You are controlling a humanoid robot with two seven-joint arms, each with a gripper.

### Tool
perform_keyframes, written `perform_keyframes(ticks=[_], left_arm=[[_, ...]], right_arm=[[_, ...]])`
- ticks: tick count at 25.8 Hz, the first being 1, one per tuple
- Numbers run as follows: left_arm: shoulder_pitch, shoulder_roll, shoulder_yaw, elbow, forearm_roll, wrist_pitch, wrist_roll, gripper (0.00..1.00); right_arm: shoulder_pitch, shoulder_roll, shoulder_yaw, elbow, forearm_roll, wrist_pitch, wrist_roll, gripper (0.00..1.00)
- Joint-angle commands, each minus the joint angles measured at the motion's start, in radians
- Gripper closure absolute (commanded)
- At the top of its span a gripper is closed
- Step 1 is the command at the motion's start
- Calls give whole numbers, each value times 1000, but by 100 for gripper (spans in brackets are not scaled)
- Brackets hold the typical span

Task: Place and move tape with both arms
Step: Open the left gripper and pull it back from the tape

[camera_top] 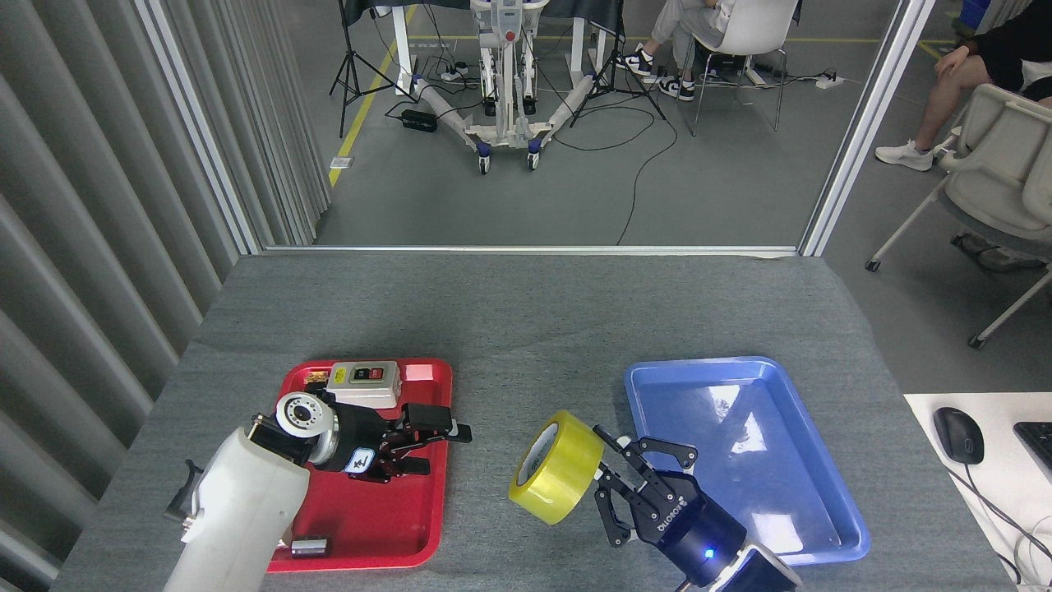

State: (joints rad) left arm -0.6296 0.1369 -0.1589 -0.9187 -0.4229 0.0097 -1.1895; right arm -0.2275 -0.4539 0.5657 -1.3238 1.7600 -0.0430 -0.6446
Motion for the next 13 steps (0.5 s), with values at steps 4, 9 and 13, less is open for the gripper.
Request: perform_keyframes(ticks=[4,9,13], left_arm=[[-74,23,55,96,-56,-13,226,1],[-64,70,55,96,-57,-13,442,1],[-56,79,55,104,-59,-13,622,1]], right_arm=[[11,-94,-15,-26,-125,-1,5,90],[19,-127,-92,-31,-254,-1,62,90],[40,-106,-216,-35,-298,-5,187,89]])
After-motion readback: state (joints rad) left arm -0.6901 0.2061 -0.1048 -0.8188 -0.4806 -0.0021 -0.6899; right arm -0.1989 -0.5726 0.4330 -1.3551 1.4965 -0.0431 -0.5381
